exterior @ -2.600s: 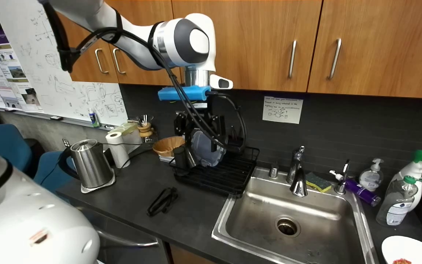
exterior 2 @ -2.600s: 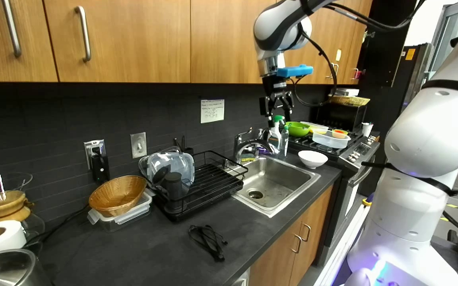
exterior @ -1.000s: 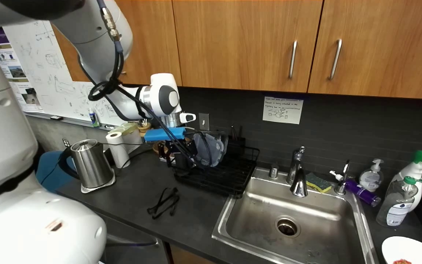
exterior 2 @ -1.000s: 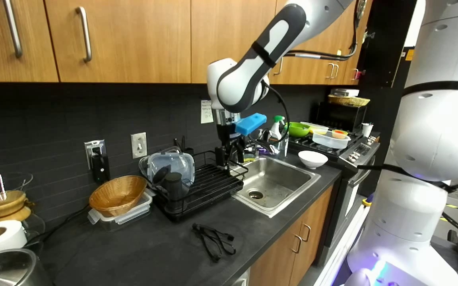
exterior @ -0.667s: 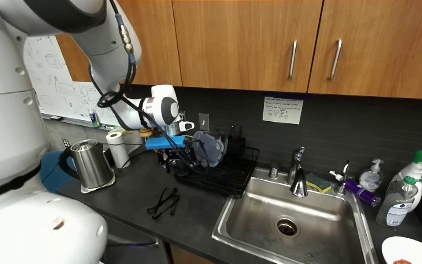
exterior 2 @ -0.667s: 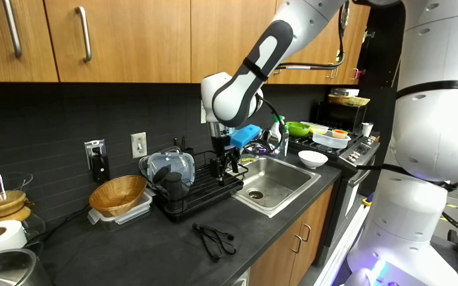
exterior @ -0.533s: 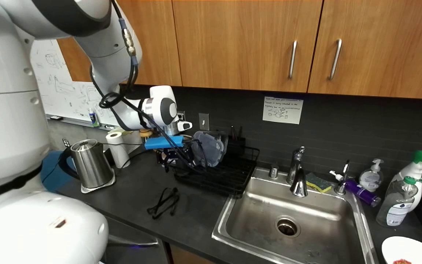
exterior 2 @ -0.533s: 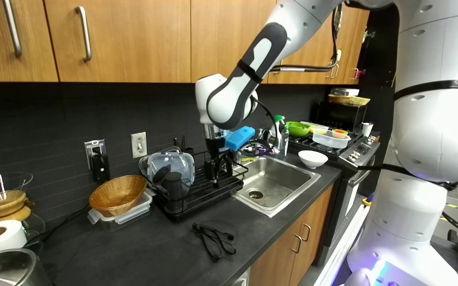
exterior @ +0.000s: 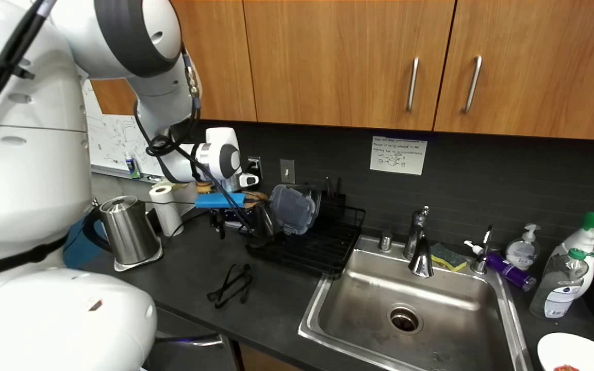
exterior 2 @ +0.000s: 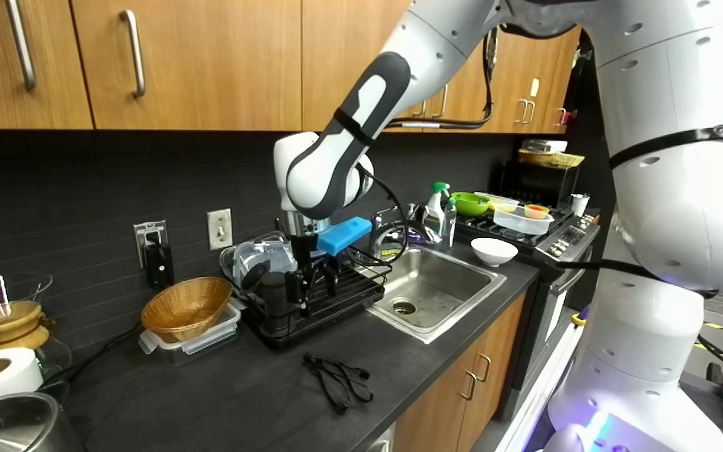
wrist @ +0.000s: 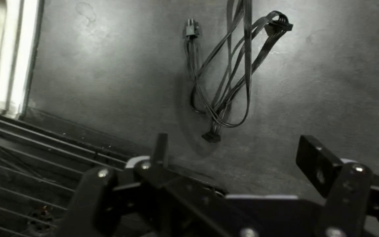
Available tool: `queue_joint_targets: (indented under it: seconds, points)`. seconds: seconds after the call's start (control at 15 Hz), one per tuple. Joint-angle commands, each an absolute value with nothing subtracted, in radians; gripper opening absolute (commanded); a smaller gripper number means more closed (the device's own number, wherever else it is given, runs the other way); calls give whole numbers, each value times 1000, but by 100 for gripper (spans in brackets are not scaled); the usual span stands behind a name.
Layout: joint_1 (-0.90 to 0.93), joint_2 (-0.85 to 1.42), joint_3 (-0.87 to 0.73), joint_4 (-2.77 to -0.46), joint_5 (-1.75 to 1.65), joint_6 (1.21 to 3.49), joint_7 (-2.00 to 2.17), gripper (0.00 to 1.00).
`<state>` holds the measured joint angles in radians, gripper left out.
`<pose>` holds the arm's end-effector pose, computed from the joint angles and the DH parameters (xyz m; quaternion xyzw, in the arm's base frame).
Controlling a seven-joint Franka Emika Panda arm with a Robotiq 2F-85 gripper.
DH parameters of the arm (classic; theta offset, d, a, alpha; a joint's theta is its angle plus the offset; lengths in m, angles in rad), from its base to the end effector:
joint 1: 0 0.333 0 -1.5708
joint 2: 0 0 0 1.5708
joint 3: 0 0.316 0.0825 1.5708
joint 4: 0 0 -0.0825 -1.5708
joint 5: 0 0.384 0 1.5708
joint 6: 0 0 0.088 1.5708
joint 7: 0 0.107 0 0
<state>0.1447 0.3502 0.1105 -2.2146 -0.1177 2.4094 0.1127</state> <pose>0.5177 0.1356 0.2064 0.9903 0.1155 -0.0713 0.0303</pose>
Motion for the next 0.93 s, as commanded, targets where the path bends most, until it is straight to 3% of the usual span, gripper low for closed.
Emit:
queue_joint_targets:
  seconds: [0.0, 0.87]
  points:
    - [143, 368, 125, -2222, -22, 2413, 122, 100]
    - [100, 433, 110, -2280, 88, 2574, 99, 100]
